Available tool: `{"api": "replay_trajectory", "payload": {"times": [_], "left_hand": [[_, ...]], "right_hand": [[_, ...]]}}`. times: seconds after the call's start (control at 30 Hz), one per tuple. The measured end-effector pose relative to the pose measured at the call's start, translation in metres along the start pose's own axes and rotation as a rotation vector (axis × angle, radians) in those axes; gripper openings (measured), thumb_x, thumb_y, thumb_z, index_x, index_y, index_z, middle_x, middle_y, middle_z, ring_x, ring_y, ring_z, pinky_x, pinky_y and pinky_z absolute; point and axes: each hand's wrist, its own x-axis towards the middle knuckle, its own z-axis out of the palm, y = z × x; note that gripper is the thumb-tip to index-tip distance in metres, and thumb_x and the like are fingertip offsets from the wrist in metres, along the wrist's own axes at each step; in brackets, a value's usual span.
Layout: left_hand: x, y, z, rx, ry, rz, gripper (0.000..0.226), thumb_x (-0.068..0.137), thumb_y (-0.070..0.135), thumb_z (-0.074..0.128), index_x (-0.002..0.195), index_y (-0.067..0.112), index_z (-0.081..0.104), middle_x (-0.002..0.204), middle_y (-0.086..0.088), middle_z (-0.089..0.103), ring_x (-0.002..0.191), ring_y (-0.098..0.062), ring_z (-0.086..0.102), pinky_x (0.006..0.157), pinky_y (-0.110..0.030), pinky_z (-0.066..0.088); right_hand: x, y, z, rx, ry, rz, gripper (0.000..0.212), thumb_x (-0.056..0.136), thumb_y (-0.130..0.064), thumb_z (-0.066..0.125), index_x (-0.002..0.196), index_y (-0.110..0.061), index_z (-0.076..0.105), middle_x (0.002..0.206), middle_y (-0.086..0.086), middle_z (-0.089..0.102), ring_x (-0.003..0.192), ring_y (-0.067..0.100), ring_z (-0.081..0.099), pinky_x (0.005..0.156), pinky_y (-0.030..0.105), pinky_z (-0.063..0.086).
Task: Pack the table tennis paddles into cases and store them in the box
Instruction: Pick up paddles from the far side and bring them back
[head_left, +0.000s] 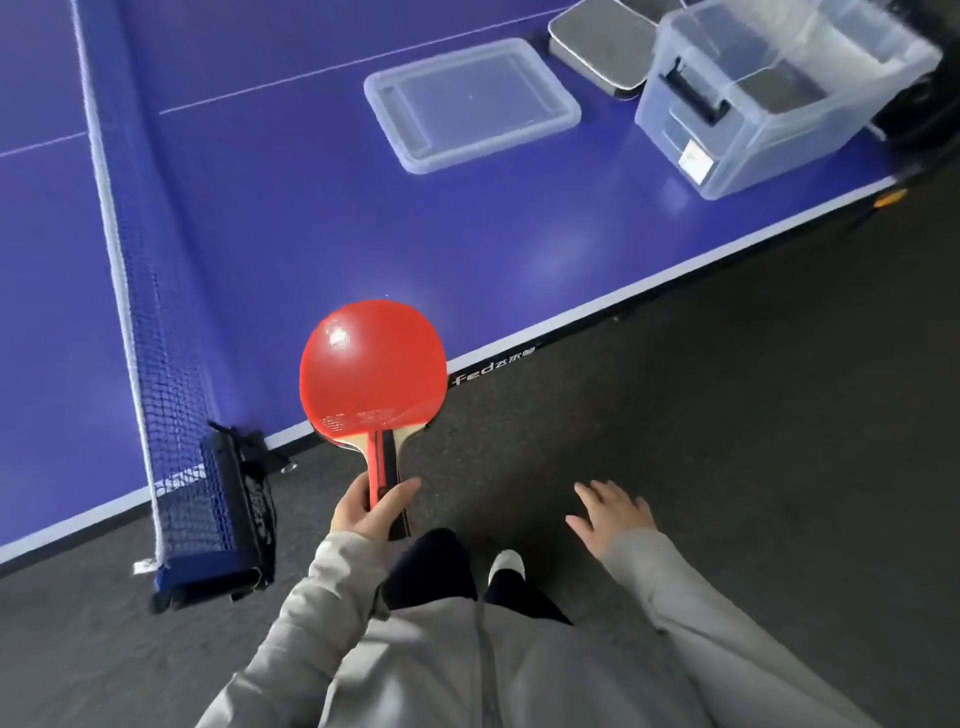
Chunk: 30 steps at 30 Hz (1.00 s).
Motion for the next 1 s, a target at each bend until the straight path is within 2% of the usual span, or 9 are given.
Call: {"api": "replay_trajectory", "payload": {"times": [0.2, 0.4, 0.5, 0.6, 0.8, 0.9, 1.0], "left_hand": [[0.042, 0.013, -0.009, -0.087, 0.13, -0.026, 0.038, 0.05, 0.06, 0.073, 0.074, 0.031, 0.068, 0.057, 0.006, 0.063, 0.056, -0.009, 0.061, 0.057, -0.022, 0.049], [0.105, 0.034, -0.036, -0.165, 0.209, -0.057, 0.029, 0.057, 0.053, 0.073, 0.072, 0.029, 0.066, 0.055, 0.008, 0.061, 0.053, -0.008, 0.057, 0.062, -0.028, 0.047], [0.14, 0.047, -0.053, -0.216, 0.25, -0.09, 0.035, 0.059, 0.046, 0.073, 0.078, 0.018, 0.064, 0.055, 0.004, 0.062, 0.05, -0.011, 0.059, 0.056, -0.027, 0.049], [0.175, 0.062, -0.068, -0.238, 0.274, -0.126, 0.034, 0.06, 0.039, 0.071, 0.08, 0.014, 0.061, 0.061, -0.001, 0.058, 0.05, -0.013, 0.057, 0.054, -0.025, 0.049], [0.233, 0.079, -0.095, -0.223, 0.257, -0.192, 0.035, 0.061, 0.042, 0.069, 0.083, 0.016, 0.061, 0.069, -0.004, 0.06, 0.059, -0.018, 0.059, 0.073, -0.037, 0.051], [0.247, 0.08, -0.105, -0.171, 0.237, -0.237, 0.033, 0.064, 0.042, 0.071, 0.082, 0.016, 0.06, 0.07, -0.004, 0.061, 0.059, -0.02, 0.057, 0.064, -0.038, 0.05], [0.253, 0.079, -0.112, -0.121, 0.202, -0.283, 0.032, 0.072, 0.043, 0.072, 0.088, 0.018, 0.061, 0.071, -0.002, 0.064, 0.067, -0.023, 0.061, 0.055, -0.031, 0.047]], "right_hand": [[0.048, -0.042, -0.057, -0.11, 0.101, -0.168, 0.059, 0.099, -0.046, 0.028, 0.151, -0.026, 0.007, 0.161, -0.001, 0.006, 0.148, 0.019, 0.001, 0.118, 0.047, 0.008], [0.089, -0.098, -0.118, -0.162, 0.228, -0.311, 0.061, 0.099, -0.045, 0.032, 0.151, -0.025, 0.01, 0.159, 0.0, 0.014, 0.146, 0.016, 0.013, 0.117, 0.04, 0.018], [0.108, -0.126, -0.148, -0.18, 0.256, -0.351, 0.061, 0.099, -0.045, 0.034, 0.152, -0.025, 0.01, 0.159, 0.0, 0.013, 0.146, 0.016, 0.013, 0.117, 0.038, 0.019], [0.131, -0.152, -0.173, -0.224, 0.25, -0.351, 0.061, 0.099, -0.045, 0.033, 0.152, -0.025, 0.008, 0.161, -0.001, 0.006, 0.148, 0.017, 0.005, 0.117, 0.04, 0.018], [0.171, -0.194, -0.197, -0.248, 0.2, -0.31, 0.064, 0.099, -0.046, 0.033, 0.152, -0.027, 0.003, 0.161, -0.002, -0.007, 0.148, 0.02, -0.006, 0.117, 0.045, 0.014], [0.182, -0.208, -0.202, -0.273, 0.203, -0.296, 0.066, 0.098, -0.047, 0.035, 0.152, -0.027, 0.002, 0.16, 0.0, -0.009, 0.148, 0.02, -0.008, 0.117, 0.047, 0.015], [0.192, -0.217, -0.205, -0.303, 0.214, -0.294, 0.07, 0.097, -0.049, 0.037, 0.151, -0.027, -0.001, 0.16, 0.0, -0.01, 0.148, 0.02, -0.009, 0.117, 0.048, 0.015]]}}
